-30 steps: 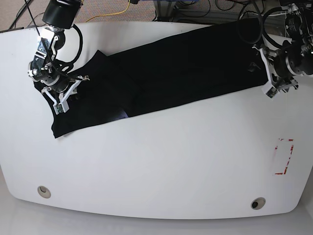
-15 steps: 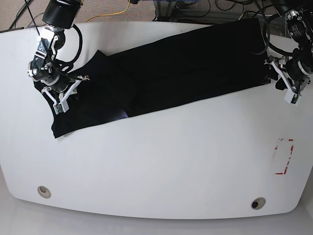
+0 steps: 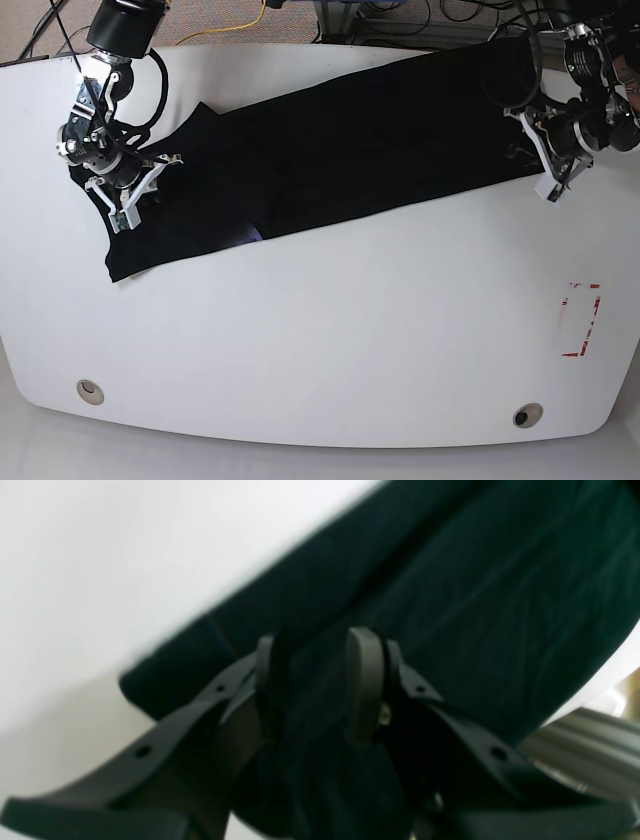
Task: Layout the t-shirt on the table in an organized manner, then fold the t-shirt properly
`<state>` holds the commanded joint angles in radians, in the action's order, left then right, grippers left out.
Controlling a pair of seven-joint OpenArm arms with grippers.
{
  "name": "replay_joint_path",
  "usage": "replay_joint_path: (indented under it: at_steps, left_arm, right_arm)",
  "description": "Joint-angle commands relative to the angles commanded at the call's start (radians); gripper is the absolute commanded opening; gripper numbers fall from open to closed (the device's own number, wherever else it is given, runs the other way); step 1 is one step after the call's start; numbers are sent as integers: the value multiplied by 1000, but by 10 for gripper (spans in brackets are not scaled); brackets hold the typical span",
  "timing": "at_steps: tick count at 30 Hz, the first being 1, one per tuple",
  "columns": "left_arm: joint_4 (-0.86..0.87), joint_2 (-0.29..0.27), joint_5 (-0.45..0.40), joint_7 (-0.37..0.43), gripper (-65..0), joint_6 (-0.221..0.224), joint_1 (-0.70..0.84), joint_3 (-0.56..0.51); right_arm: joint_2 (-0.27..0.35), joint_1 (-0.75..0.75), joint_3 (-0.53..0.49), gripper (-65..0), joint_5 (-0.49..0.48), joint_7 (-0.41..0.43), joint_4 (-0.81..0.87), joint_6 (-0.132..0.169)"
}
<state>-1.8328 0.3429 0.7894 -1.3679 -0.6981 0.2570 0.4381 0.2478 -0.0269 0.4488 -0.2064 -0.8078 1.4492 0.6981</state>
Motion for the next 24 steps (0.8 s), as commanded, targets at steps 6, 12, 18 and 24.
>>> replay_joint_path:
  at_steps: [6,12,18,24]
  left_arm:
    - [-8,69,-3,0,-481,0,81,-77]
    - [-8,120,-2,0,-481,0,149,-118]
    - [-8,164,-6,0,-481,0,187,-172]
    - [23,203,-71,2,-481,0,195,-203]
  right_arm:
    - [0,0,0,-534,0,0,0,0]
    - [0,0,0,-534,0,0,3,0]
    - [0,-2,0,-534,-2,-11,28,0]
    - [0,3,2,-534,-2,-40,51,0]
